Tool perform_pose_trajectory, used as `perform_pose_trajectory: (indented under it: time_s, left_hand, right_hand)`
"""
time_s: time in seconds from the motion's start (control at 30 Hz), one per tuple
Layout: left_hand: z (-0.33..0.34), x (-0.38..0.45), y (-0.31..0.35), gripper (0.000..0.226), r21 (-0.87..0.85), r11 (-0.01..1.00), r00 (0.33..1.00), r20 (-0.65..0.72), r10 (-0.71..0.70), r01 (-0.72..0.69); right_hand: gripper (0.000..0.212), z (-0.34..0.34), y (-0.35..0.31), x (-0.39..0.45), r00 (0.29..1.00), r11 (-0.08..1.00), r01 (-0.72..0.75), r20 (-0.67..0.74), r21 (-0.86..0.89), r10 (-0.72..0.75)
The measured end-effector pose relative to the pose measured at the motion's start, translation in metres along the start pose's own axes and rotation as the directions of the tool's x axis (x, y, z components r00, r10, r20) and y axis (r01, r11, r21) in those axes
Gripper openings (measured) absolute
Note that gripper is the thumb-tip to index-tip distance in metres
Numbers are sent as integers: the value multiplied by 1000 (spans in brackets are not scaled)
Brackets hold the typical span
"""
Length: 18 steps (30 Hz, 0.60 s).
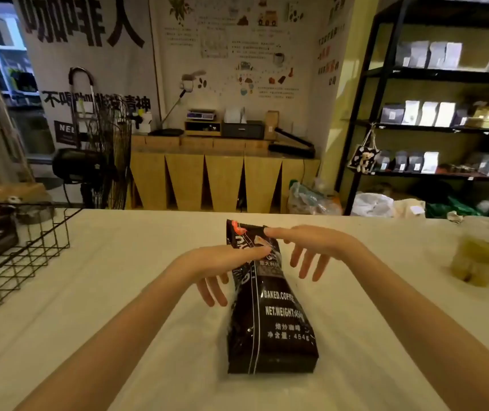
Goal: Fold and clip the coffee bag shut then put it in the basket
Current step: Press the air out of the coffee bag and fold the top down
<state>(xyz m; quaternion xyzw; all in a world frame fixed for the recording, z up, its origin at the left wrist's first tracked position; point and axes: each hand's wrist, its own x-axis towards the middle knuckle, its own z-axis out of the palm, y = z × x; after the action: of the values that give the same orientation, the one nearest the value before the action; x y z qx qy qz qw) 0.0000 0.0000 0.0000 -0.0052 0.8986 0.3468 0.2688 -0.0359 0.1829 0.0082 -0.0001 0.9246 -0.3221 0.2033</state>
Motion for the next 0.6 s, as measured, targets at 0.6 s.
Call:
perform_pose_trajectory:
  time_s: [0.6]
  left_hand:
    - [30, 2, -26, 61, -262, 961, 996, 6, 94, -89]
  right_hand:
    - [78, 45, 24, -2, 999, 959, 36, -4, 282, -36]
